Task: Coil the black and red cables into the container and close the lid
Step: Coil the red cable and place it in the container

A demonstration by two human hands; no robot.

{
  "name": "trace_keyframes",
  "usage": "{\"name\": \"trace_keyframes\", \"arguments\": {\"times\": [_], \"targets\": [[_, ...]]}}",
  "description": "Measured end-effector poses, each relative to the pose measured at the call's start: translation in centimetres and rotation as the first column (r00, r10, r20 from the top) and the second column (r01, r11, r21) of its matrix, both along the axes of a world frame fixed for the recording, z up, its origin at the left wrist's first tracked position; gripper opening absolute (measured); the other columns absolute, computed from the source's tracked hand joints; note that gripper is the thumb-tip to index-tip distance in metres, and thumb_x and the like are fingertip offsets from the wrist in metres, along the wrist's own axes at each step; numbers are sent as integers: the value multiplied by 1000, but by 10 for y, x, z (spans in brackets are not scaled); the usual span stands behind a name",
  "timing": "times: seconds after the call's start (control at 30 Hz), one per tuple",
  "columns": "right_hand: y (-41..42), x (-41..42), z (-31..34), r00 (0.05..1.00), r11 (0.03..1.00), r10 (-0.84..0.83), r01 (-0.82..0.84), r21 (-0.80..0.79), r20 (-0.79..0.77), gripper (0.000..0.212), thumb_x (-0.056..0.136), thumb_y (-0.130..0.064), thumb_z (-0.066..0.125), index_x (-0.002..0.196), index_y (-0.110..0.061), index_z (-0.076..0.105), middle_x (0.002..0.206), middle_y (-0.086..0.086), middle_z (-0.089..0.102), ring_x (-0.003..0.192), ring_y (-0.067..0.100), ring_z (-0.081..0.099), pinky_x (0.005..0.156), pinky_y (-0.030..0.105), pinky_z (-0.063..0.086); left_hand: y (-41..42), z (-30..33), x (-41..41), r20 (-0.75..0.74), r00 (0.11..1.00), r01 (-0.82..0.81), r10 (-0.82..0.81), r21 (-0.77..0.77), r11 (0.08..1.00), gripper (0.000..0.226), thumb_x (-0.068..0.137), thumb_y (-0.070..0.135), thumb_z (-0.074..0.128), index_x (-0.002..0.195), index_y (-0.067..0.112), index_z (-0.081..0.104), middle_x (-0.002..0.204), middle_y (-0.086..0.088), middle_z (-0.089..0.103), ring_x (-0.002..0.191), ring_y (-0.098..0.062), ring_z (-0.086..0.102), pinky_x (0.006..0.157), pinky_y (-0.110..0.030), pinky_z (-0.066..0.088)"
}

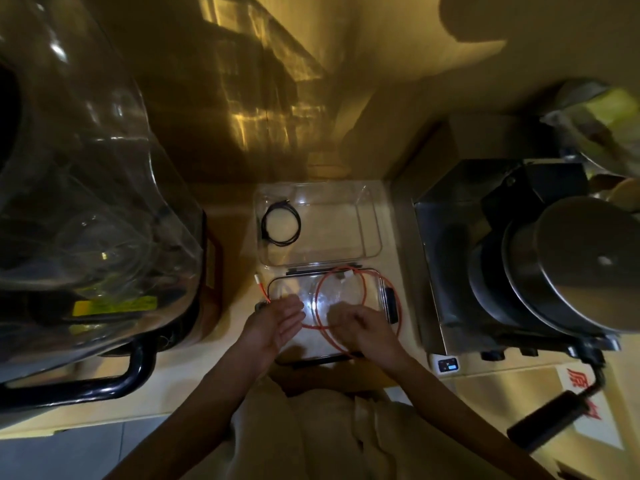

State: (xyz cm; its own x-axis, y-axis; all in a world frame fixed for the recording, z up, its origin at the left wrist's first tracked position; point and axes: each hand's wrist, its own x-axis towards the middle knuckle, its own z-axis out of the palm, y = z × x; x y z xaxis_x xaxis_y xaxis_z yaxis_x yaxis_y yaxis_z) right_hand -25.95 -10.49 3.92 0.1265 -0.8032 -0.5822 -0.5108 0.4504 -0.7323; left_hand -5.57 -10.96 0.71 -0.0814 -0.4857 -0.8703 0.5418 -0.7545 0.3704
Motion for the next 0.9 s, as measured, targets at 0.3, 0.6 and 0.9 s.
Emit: {"name": "trace_keyframes", "arguments": {"times": [0.3,0.6,0.9], "targets": [[26,7,-23,984,985,173,-173,-13,32,21,100,-24,58,106,-7,69,104,9,68,96,24,66,90,43,54,-5,1,-16,70,971,234,-230,-55,971,21,95,14,59,114,13,66,111,-10,75,106,-22,70,89,-30,54],[30,3,-24,978,976,199,-192,-99,56,30,91,-28,60,91,1,69,95,23,67,77,35,66,72,51,55,3,-7,-21,59,969,249,-242,-196,949,20,85,4,72,106,7,71,95,-9,76,89,-25,75,74,-30,59],[42,3,-19,980,974,171,-152,-166,104,15,92,-13,63,99,-12,76,82,11,71,72,19,67,71,33,55,11,2,-27,254,930,349,-266,-382,856,20,92,0,61,85,16,70,63,-3,65,60,-16,60,60,-30,53]]}}
